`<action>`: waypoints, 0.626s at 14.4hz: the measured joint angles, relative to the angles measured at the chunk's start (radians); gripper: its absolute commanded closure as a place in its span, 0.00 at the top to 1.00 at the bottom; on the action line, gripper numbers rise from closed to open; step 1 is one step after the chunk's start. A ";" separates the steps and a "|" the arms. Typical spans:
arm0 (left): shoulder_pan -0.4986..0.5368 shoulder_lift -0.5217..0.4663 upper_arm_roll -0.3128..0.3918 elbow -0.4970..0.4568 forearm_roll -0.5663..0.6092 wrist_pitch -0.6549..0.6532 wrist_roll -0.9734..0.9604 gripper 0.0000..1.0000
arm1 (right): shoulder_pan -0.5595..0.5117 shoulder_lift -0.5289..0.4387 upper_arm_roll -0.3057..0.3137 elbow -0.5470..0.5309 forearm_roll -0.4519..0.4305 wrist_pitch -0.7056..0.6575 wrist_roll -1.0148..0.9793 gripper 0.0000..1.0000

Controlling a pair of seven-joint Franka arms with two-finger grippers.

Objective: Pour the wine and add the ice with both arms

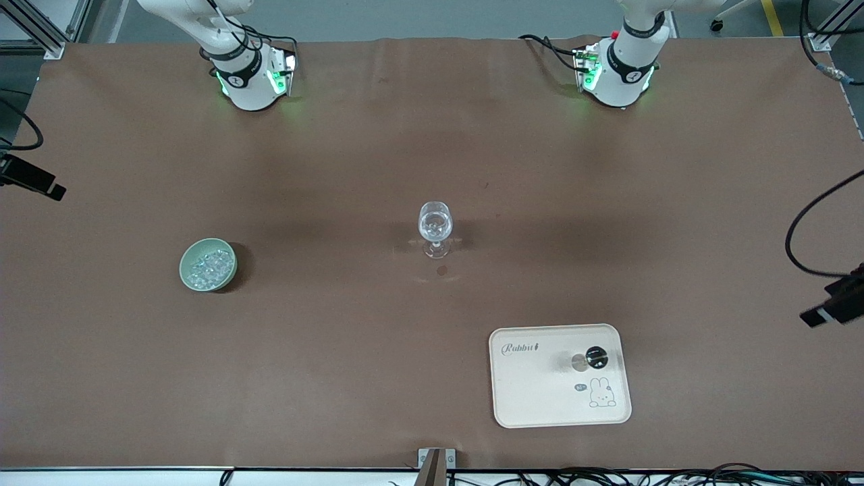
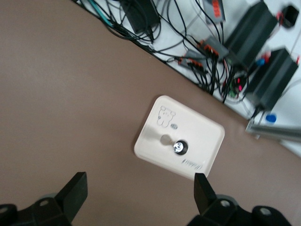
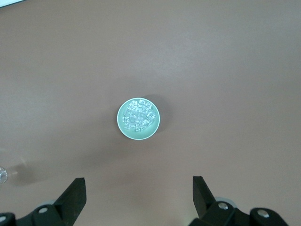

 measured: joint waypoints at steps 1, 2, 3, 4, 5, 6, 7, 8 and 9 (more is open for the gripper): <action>0.001 -0.018 -0.003 -0.004 0.021 -0.026 0.093 1.00 | -0.012 0.000 0.014 0.000 0.000 0.000 0.000 1.00; 0.004 -0.034 -0.003 -0.007 0.042 -0.054 0.181 1.00 | -0.022 0.000 0.026 0.000 0.000 0.000 0.000 1.00; 0.009 -0.051 -0.004 -0.008 0.067 -0.083 0.250 1.00 | -0.025 -0.001 0.032 -0.001 0.000 0.000 0.000 1.00; 0.014 -0.072 -0.014 -0.008 0.101 -0.113 0.300 1.00 | -0.026 -0.001 0.035 -0.001 0.000 0.000 0.000 1.00; 0.022 -0.095 -0.038 -0.009 0.141 -0.139 0.328 1.00 | -0.026 -0.001 0.038 -0.001 0.000 0.000 0.000 1.00; 0.035 -0.121 -0.079 -0.013 0.179 -0.157 0.336 1.00 | -0.026 -0.001 0.039 -0.001 0.000 0.000 0.000 1.00; 0.047 -0.150 -0.123 -0.024 0.211 -0.167 0.334 1.00 | -0.026 -0.001 0.040 -0.002 0.000 0.001 0.000 1.00; 0.051 -0.177 -0.157 -0.041 0.233 -0.176 0.326 1.00 | -0.026 -0.001 0.040 -0.002 0.000 0.002 0.000 1.00; 0.049 -0.205 -0.182 -0.065 0.248 -0.182 0.315 1.00 | -0.026 -0.001 0.040 -0.003 0.000 0.003 0.000 1.00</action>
